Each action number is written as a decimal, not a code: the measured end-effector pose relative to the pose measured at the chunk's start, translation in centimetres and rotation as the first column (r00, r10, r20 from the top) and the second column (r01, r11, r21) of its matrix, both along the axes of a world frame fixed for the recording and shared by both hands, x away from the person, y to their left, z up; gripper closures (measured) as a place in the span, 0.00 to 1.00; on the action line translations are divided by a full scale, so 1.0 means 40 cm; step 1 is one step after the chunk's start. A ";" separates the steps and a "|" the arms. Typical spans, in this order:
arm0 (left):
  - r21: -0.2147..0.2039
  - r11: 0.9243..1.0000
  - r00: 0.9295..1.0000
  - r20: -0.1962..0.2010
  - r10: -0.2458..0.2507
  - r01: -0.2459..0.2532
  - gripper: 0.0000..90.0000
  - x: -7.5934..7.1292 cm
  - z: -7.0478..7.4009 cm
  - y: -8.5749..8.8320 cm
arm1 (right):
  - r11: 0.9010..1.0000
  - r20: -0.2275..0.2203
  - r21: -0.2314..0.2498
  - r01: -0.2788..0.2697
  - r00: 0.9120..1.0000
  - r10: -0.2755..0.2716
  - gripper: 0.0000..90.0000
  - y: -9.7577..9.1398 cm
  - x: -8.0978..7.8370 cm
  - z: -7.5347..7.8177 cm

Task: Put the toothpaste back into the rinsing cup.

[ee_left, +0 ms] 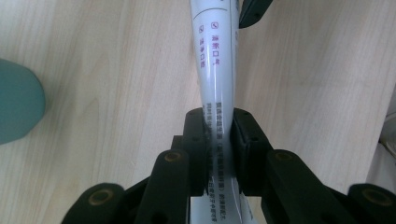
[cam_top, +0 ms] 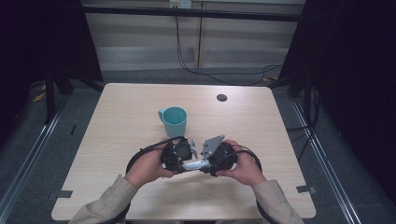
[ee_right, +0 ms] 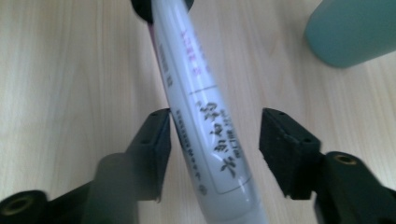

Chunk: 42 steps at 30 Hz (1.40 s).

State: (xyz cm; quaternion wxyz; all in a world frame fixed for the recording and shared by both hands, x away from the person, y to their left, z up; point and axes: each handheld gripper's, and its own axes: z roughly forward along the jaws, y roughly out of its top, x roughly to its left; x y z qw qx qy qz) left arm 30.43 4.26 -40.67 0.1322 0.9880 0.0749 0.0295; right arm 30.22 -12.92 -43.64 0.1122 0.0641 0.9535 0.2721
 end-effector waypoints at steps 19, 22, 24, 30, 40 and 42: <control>-0.158 0.985 0.995 0.058 0.079 -0.069 0.39 0.048 0.036 0.019 | 0.996 -0.015 -0.058 0.063 0.998 -0.064 0.79 -0.038 0.005 0.007; -0.198 0.975 0.993 0.050 0.111 -0.099 0.39 0.054 0.041 0.037 | 0.995 -0.021 -0.029 0.092 0.995 -0.093 0.79 -0.063 0.010 0.012; -0.206 0.971 0.990 0.048 0.134 -0.121 0.37 0.059 0.040 0.050 | 0.993 -0.013 -0.030 0.118 0.993 -0.119 0.79 -0.078 0.012 0.015; -0.242 0.953 0.980 0.042 0.197 -0.181 0.37 0.073 0.040 0.083 | 0.988 -0.027 -0.022 0.155 0.987 -0.156 0.79 -0.109 0.017 0.011; -0.256 0.940 0.973 -0.011 0.232 -0.227 0.36 0.074 -0.013 0.112 | 0.982 -0.034 0.007 0.190 0.981 -0.190 0.79 -0.131 0.024 0.013; -0.260 0.937 0.972 -0.025 0.234 -0.233 0.37 0.072 -0.029 0.111 | 0.979 -0.036 0.013 0.202 0.979 -0.201 0.79 -0.133 0.024 0.015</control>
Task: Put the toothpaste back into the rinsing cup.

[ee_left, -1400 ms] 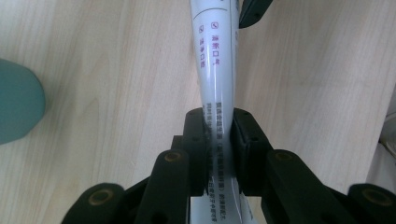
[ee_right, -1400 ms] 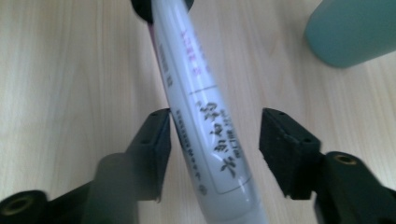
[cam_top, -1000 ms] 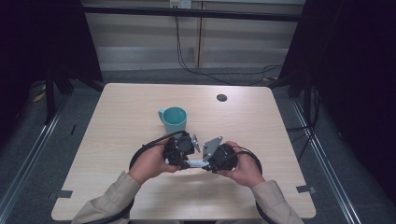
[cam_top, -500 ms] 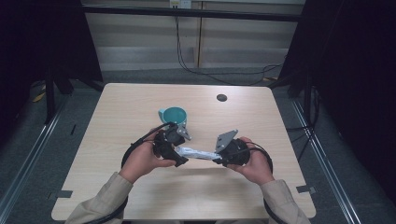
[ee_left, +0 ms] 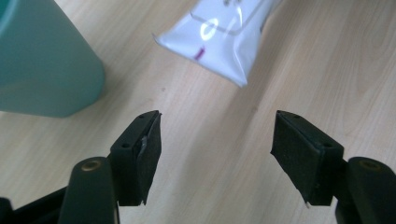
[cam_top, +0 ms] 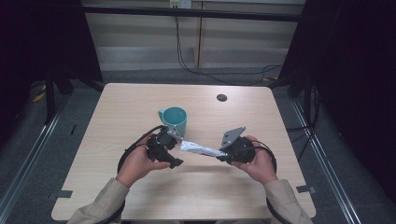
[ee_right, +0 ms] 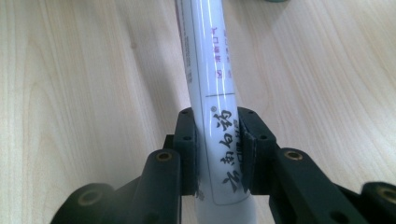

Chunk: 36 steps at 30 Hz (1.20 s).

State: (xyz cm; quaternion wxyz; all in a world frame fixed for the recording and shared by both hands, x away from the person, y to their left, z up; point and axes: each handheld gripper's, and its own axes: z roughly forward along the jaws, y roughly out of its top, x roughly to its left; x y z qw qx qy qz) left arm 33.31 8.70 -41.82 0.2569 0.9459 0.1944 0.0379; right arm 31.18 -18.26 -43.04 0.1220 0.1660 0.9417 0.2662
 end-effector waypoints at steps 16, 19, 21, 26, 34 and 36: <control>-0.168 0.985 0.999 -0.014 0.034 -0.035 0.41 -0.001 0.005 -0.026 | 0.992 0.004 0.123 0.038 0.999 -0.038 0.79 0.008 0.005 0.007; -0.183 0.982 0.999 -0.008 0.041 -0.042 0.42 0.004 0.008 -0.021 | 0.991 0.007 0.126 0.041 0.999 -0.042 0.79 0.013 0.005 0.007; -0.193 0.980 0.999 -0.006 0.050 -0.050 0.42 0.005 0.009 -0.020 | 0.989 0.006 0.141 0.044 0.999 -0.046 0.79 0.016 0.006 0.008; -0.223 0.973 0.998 -0.001 0.063 -0.061 0.42 0.006 0.015 -0.018 | 0.985 0.006 0.163 0.061 0.998 -0.063 0.79 0.017 0.010 0.007; -0.243 0.967 0.997 0.003 0.075 -0.072 0.42 0.007 0.018 -0.023 | 0.977 -0.006 0.193 0.087 0.996 -0.087 0.79 0.020 0.010 0.007; -0.250 0.965 0.997 0.001 0.076 -0.073 0.42 0.009 0.019 -0.021 | 0.976 -0.005 0.198 0.089 0.996 -0.090 0.79 0.021 0.011 0.008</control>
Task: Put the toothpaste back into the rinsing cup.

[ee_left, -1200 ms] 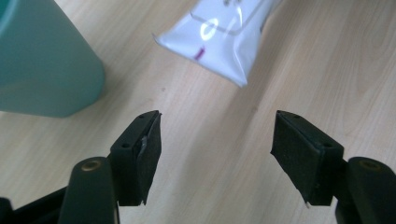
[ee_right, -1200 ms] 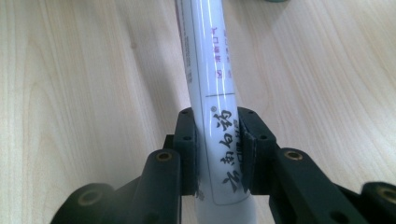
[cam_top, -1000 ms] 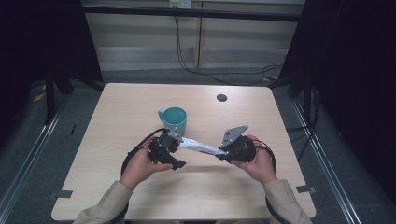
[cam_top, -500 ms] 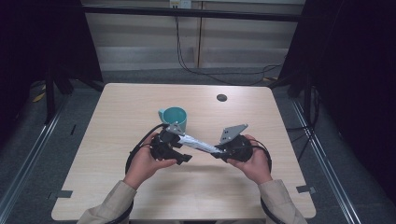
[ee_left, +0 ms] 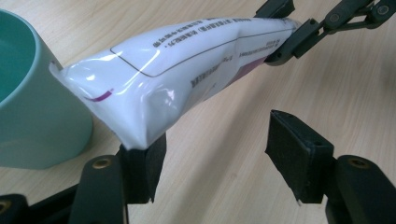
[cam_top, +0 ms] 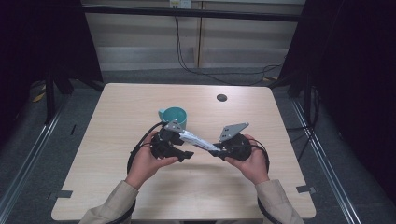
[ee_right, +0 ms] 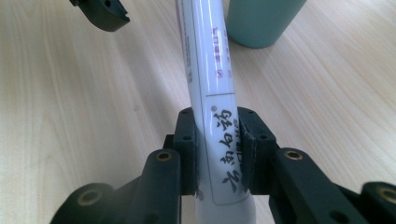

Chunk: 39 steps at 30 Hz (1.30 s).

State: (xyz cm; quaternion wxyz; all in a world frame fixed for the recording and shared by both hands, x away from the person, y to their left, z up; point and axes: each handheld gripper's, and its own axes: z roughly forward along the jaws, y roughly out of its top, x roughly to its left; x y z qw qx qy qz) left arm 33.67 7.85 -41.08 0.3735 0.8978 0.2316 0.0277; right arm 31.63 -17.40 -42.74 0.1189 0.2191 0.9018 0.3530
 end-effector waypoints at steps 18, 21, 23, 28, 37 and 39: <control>-0.139 0.986 0.994 -0.070 0.085 -0.094 0.44 0.014 0.024 0.002 | 0.998 -0.009 0.066 0.012 1.000 -0.012 0.79 0.019 -0.001 -0.004; -0.152 0.983 0.993 -0.073 0.093 -0.103 0.45 0.016 0.033 0.000 | 0.997 -0.008 0.079 0.020 1.000 -0.019 0.79 0.025 -0.002 -0.001; -0.168 0.979 0.992 -0.085 0.098 -0.111 0.46 0.019 0.038 -0.002 | 0.996 -0.008 0.084 0.023 1.000 -0.023 0.79 0.030 -0.002 -0.001; -0.199 0.971 0.989 -0.090 0.118 -0.134 0.50 0.023 0.047 -0.006 | 0.998 -0.005 0.064 0.007 1.000 -0.006 0.79 0.049 -0.005 -0.006; -0.267 0.956 0.990 -0.104 0.097 -0.122 0.65 0.022 0.062 -0.003 | 0.995 -0.018 0.098 0.022 1.000 -0.021 0.79 0.051 -0.006 -0.012; -0.280 0.954 0.992 -0.097 0.086 -0.110 0.70 0.019 0.069 -0.005 | 0.994 -0.025 0.109 0.021 1.000 -0.018 0.79 0.054 -0.005 -0.015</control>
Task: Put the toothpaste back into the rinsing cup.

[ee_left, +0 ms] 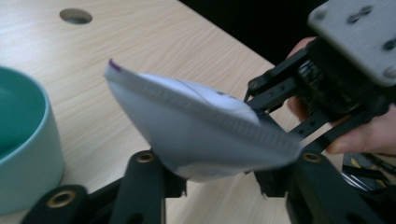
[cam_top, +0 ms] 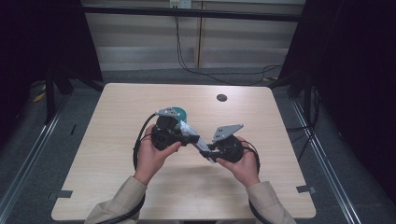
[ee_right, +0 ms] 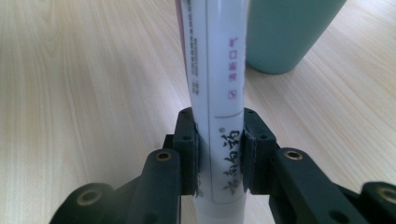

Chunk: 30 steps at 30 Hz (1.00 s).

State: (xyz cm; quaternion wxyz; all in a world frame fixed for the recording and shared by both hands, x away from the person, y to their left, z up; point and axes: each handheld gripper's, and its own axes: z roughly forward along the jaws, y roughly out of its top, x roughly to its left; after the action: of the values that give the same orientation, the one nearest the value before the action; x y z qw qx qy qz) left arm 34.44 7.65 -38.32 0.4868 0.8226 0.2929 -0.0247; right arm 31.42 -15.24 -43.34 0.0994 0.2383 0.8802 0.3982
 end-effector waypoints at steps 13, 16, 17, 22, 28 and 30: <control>-0.019 0.999 0.997 0.068 0.028 -0.026 0.80 -0.014 0.022 -0.003 | 0.998 -0.016 0.064 0.010 1.000 -0.009 0.78 0.014 0.002 0.001; -0.043 0.998 0.996 0.074 0.046 -0.043 0.80 -0.013 0.021 -0.006 | 0.997 -0.020 0.077 0.020 1.000 -0.019 0.78 0.014 0.002 0.003; -0.053 0.997 0.996 0.076 0.051 -0.047 0.79 -0.013 0.021 -0.009 | 0.996 -0.020 0.083 0.021 1.000 -0.019 0.78 0.014 0.002 0.003; -0.057 0.997 0.994 0.088 0.058 -0.054 0.78 -0.013 0.022 -0.014 | 0.993 -0.028 0.110 0.032 0.999 -0.029 0.78 0.014 0.002 -0.001; -0.084 0.995 0.993 0.099 0.070 -0.061 0.77 -0.013 0.022 -0.016 | 0.993 -0.027 0.117 0.030 0.999 -0.027 0.79 0.010 0.002 0.003; -0.090 0.994 0.992 0.102 0.071 -0.062 0.76 -0.012 0.023 -0.017 | 0.992 -0.030 0.123 0.033 0.999 -0.029 0.79 0.009 0.002 0.004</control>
State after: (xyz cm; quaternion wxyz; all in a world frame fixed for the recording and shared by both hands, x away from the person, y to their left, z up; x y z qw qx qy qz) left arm 33.97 6.99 -37.39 0.5371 0.7908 0.2928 0.0219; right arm 31.50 -14.88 -43.17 0.0785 0.2631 0.8515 0.4467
